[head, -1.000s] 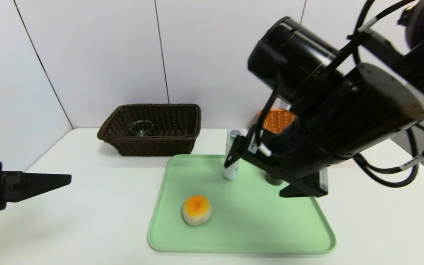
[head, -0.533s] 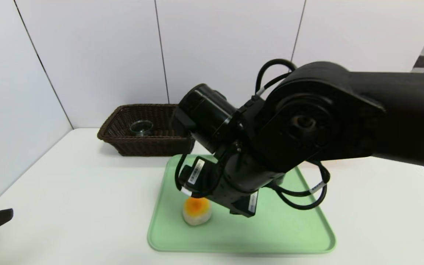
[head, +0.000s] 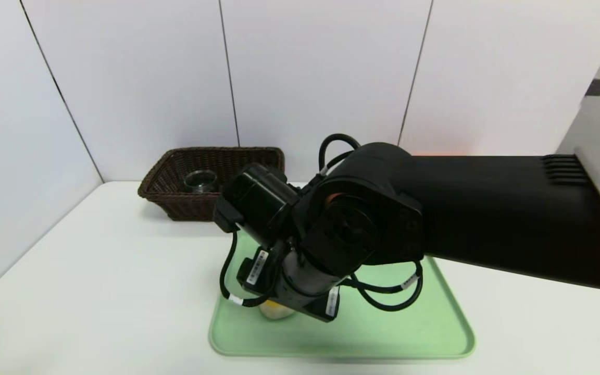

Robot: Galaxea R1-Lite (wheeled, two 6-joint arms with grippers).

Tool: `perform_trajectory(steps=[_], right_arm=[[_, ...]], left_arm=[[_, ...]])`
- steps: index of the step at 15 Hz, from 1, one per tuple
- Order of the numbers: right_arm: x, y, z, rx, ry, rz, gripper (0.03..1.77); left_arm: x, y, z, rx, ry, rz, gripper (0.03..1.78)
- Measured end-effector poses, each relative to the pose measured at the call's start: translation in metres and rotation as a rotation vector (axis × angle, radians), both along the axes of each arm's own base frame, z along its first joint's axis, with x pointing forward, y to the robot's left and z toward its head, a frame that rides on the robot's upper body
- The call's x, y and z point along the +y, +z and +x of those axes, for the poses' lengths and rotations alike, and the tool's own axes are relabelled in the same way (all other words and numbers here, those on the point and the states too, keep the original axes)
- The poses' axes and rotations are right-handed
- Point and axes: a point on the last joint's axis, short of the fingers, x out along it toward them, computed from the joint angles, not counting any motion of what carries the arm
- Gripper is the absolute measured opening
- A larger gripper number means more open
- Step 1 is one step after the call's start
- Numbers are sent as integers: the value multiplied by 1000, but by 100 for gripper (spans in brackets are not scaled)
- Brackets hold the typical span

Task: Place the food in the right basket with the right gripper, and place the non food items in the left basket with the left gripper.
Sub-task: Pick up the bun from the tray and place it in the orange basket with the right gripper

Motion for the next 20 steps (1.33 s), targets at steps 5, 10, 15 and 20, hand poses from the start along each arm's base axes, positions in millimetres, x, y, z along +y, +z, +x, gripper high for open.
perform_trajectory(steps=[5,10,15,20], right_arm=[[4,-11,5,-52,27,-80,171],[10,-17,6,-114,107,-124,171],[18,-24,4,-163,170,-176,171],[22,-30,5,-186,198,-199,171]], left_arm=[[0,1,0,-10,-5,-3,169],[0,1,-1,-12,-7,-3,169],[0,1,-2,-15,-8,-4,169],[0,1,-2,-18,-8,-5,169]])
